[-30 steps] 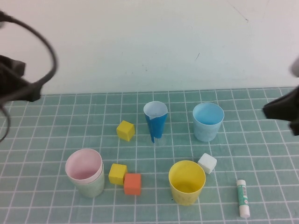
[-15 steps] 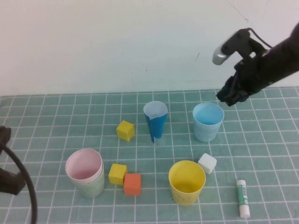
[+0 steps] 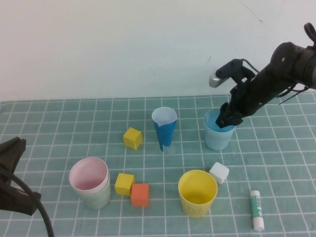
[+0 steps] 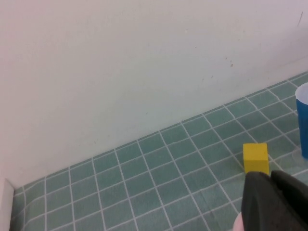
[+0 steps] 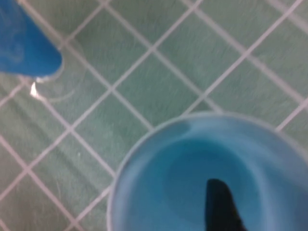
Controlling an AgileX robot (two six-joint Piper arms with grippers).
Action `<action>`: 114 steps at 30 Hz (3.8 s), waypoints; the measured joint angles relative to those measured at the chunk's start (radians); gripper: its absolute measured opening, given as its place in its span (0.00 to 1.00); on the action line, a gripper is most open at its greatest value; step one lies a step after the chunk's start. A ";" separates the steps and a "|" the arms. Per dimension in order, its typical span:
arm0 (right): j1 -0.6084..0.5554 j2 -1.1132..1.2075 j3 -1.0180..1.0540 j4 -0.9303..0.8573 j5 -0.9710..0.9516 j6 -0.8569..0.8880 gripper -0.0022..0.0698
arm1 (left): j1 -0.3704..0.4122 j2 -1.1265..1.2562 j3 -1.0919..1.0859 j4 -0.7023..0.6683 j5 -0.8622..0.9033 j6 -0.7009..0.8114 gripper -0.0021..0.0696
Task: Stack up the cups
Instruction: Pick up the blue cup, then place the blue cup on the yellow cup, then pick up the green cup
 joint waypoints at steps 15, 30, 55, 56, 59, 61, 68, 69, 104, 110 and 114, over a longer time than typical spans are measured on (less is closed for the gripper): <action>0.000 -0.089 -0.134 -0.033 0.326 0.006 0.06 | 0.000 0.000 0.000 0.000 -0.018 -0.002 0.03; 0.204 -0.553 0.378 -0.034 0.225 -0.063 0.06 | 0.000 0.000 0.000 -0.010 -0.018 -0.012 0.03; 0.293 -0.437 0.503 -0.095 -0.043 -0.071 0.06 | 0.000 0.000 0.000 -0.035 -0.018 -0.039 0.03; 0.293 -0.432 0.503 -0.095 -0.043 -0.076 0.06 | 0.000 0.000 0.000 -0.035 -0.018 -0.041 0.03; 0.293 -0.425 0.503 -0.097 -0.040 -0.098 0.08 | 0.000 0.000 0.000 -0.035 -0.018 -0.082 0.03; 0.293 -0.425 0.503 -0.097 -0.038 -0.105 0.13 | 0.000 0.000 0.000 -0.035 -0.011 -0.139 0.03; 0.293 -0.425 0.503 -0.072 -0.038 -0.110 0.46 | 0.000 0.043 -0.170 -0.041 0.363 -0.228 0.03; 0.293 -0.427 0.503 -0.071 -0.038 -0.110 0.48 | 0.000 0.064 -0.216 -0.044 0.452 -0.228 0.03; 0.296 -0.967 0.547 -0.393 0.163 0.161 0.03 | 0.000 1.113 -0.720 -0.262 0.731 0.006 0.44; 0.296 -1.027 0.551 -0.460 0.219 0.175 0.03 | 0.000 1.117 -0.772 -0.260 0.744 0.010 0.08; 0.296 -1.106 0.551 -0.525 0.262 0.214 0.03 | 0.000 1.058 -0.825 -0.314 0.780 0.027 0.06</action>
